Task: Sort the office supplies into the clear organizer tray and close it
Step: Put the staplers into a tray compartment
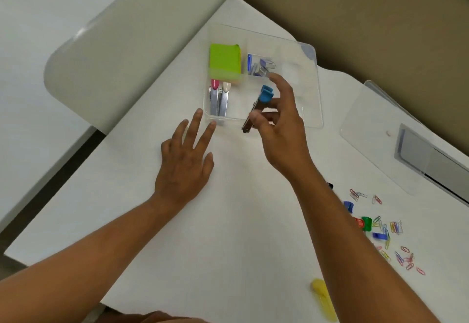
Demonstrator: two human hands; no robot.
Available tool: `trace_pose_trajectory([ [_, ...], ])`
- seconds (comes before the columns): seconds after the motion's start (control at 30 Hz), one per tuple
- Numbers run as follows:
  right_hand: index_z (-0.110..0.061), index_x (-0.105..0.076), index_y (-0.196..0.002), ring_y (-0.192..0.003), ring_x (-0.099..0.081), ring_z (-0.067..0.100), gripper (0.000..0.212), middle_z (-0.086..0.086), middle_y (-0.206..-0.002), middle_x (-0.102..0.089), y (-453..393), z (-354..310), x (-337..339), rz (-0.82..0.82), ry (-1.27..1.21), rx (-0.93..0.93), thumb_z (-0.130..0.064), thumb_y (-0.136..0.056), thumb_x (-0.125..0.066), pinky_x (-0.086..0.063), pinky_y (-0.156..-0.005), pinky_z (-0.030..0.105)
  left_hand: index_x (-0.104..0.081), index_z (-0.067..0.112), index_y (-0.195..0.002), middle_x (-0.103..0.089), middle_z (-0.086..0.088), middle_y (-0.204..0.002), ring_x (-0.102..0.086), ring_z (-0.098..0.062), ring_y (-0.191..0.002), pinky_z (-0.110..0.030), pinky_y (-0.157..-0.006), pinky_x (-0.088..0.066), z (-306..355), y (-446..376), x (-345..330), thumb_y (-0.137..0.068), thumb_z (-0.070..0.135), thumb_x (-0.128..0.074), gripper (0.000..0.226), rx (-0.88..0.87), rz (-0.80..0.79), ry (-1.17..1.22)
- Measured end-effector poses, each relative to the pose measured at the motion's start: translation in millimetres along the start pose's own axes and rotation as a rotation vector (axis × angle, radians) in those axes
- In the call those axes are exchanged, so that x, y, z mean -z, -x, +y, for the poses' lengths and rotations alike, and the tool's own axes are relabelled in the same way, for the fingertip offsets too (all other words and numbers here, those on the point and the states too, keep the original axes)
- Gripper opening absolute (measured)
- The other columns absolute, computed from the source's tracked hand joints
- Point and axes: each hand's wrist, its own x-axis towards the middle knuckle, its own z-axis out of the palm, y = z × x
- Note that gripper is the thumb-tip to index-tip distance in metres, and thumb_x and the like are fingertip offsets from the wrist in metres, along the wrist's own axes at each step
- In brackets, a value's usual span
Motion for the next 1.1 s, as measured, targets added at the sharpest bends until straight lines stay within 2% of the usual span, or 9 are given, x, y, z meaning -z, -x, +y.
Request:
trace_pose_trajectory([
  [0.13, -0.022, -0.048, -0.141, -0.109, -0.063, 0.019, 0.047, 0.004, -0.145, -0.043, -56, -13, -20, -0.045, 0.250, 0.057, -0.010, -0.099, -0.064, -0.046, -0.093, 0.018, -0.020, 0.026, -0.164, -0.008, -0.006, -0.175, -0.027, -0.034, -0.154, -0.052, -0.105, -0.040, -1, 1, 0, -0.100, 0.035, -0.053, 0.073, 0.005, 0.002, -0.010],
  [0.2, -0.016, -0.049, -0.138, -0.111, -0.055, 0.019, 0.044, 0.008, -0.143, -0.041, -76, -12, -27, -0.126, 0.418, 0.082, -0.009, -0.098, -0.065, -0.040, -0.093, 0.019, -0.020, 0.026, -0.164, -0.008, -0.005, -0.175, -0.028, -0.033, -0.153, -0.050, -0.103, -0.041, -1, 1, 0, -0.100, 0.035, -0.051, 0.073, 0.006, 0.003, -0.017],
  [0.27, -0.010, -0.056, -0.130, -0.103, -0.051, 0.020, 0.036, 0.011, -0.138, -0.044, -90, -12, -34, -0.191, 0.583, 0.109, -0.005, -0.095, -0.066, -0.045, -0.095, 0.026, -0.018, 0.026, -0.165, -0.007, -0.004, -0.175, -0.029, -0.033, -0.153, -0.049, -0.102, -0.041, 0, 1, 1, -0.100, 0.036, -0.050, 0.073, 0.003, 0.008, -0.021],
  [0.4, -0.006, -0.069, -0.112, -0.104, -0.062, 0.033, 0.026, 0.016, -0.123, -0.059, -107, -14, -49, -0.272, 0.843, 0.158, 0.005, -0.089, -0.065, -0.055, -0.091, 0.041, -0.016, 0.025, -0.165, -0.006, 0.001, -0.175, -0.027, -0.032, -0.154, -0.048, -0.103, -0.040, -1, 1, 0, -0.100, 0.036, -0.049, 0.073, 0.004, 0.022, -0.005],
  [0.53, -0.004, -0.059, -0.124, -0.117, -0.057, 0.039, 0.038, 0.020, -0.122, -0.062, -114, -26, -52, -0.359, 1.033, 0.161, 0.007, -0.088, -0.062, -0.048, -0.085, 0.037, -0.015, 0.024, -0.165, -0.004, 0.002, -0.175, -0.025, -0.031, -0.155, -0.048, -0.105, -0.038, -2, 1, -1, -0.101, 0.038, -0.046, 0.072, 0.011, 0.013, 0.002],
  [0.73, 0.000, -0.036, -0.141, -0.123, -0.052, 0.045, 0.057, 0.026, -0.128, -0.056, -115, -37, -54, -0.427, 1.099, 0.165, 0.013, -0.089, -0.056, -0.046, -0.096, 0.053, -0.017, 0.024, -0.165, -0.005, 0.000, -0.175, -0.026, -0.032, -0.155, -0.048, -0.106, -0.037, -1, 0, -2, -0.101, 0.039, -0.046, 0.072, 0.017, -0.004, 0.010],
  [0.87, -0.003, -0.036, -0.141, -0.112, -0.057, 0.044, 0.060, 0.026, -0.116, -0.061, -108, -30, -54, -0.361, 1.045, 0.194, 0.014, -0.087, -0.056, -0.046, -0.091, 0.051, -0.019, 0.024, -0.164, -0.005, -0.001, -0.175, -0.027, -0.032, -0.154, -0.048, -0.105, -0.038, 0, 0, -1, -0.100, 0.040, -0.043, 0.070, 0.015, -0.017, -0.005],
  [0.93, -0.009, -0.042, -0.142, -0.117, -0.054, 0.044, 0.061, 0.025, -0.117, -0.062, -99, -24, -52, -0.272, 1.043, 0.236, 0.011, -0.087, -0.060, -0.044, -0.098, 0.049, -0.021, 0.023, -0.164, -0.007, -0.002, -0.175, -0.028, -0.033, -0.154, -0.049, -0.105, -0.039, 0, -1, 0, -0.100, 0.041, -0.044, 0.070, 0.015, -0.015, -0.010],
  [1.1, -0.023, -0.063, -0.129, -0.118, -0.056, 0.029, 0.048, 0.004, -0.125, -0.068, -30, 0, -35, 0.208, 0.645, 0.268, -0.001, -0.087, -0.074, -0.044, -0.096, 0.039, -0.026, 0.021, -0.162, -0.013, -0.004, -0.174, -0.031, -0.035, -0.152, -0.051, -0.106, -0.040, 1, 1, 3, -0.099, 0.038, -0.048, 0.069, 0.009, -0.005, -0.006],
])
